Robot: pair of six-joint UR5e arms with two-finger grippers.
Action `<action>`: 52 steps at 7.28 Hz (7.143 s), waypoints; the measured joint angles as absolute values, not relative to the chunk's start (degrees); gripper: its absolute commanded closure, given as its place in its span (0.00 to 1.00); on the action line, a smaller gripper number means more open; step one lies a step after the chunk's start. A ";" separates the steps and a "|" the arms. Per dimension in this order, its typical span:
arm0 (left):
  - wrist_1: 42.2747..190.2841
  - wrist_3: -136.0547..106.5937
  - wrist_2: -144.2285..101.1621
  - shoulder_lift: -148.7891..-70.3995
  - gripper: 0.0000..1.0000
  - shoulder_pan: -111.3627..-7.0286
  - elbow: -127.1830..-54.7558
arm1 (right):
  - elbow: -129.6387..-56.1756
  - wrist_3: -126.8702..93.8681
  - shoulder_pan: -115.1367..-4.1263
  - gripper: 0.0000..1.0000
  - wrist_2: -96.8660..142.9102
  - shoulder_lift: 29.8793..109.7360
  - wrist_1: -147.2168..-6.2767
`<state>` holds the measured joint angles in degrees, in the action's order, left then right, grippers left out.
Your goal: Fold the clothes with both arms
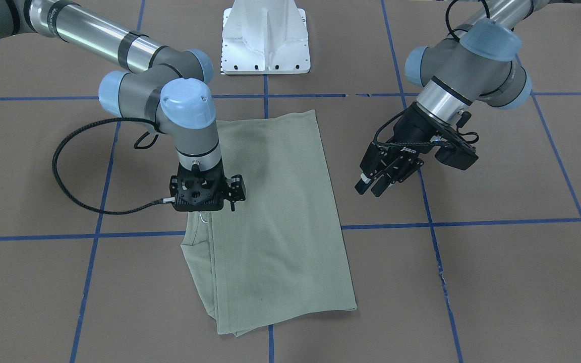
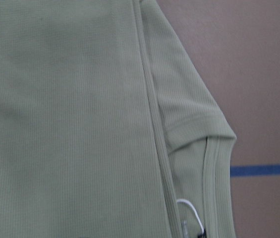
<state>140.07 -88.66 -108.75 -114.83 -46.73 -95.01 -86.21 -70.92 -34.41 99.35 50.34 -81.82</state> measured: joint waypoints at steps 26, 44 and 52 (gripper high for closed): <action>139.53 -99.91 -107.57 -108.37 0.42 -41.30 -102.34 | -115.20 -121.02 -12.82 1.00 86.31 70.27 -88.59; 127.18 -112.24 -88.16 -101.81 0.54 -9.85 -108.52 | -116.37 -121.99 -11.08 1.00 86.31 70.83 -88.89; 127.18 -112.17 -88.14 -101.94 1.00 -9.85 -108.69 | -116.39 -121.99 -11.01 1.00 86.37 70.66 -88.86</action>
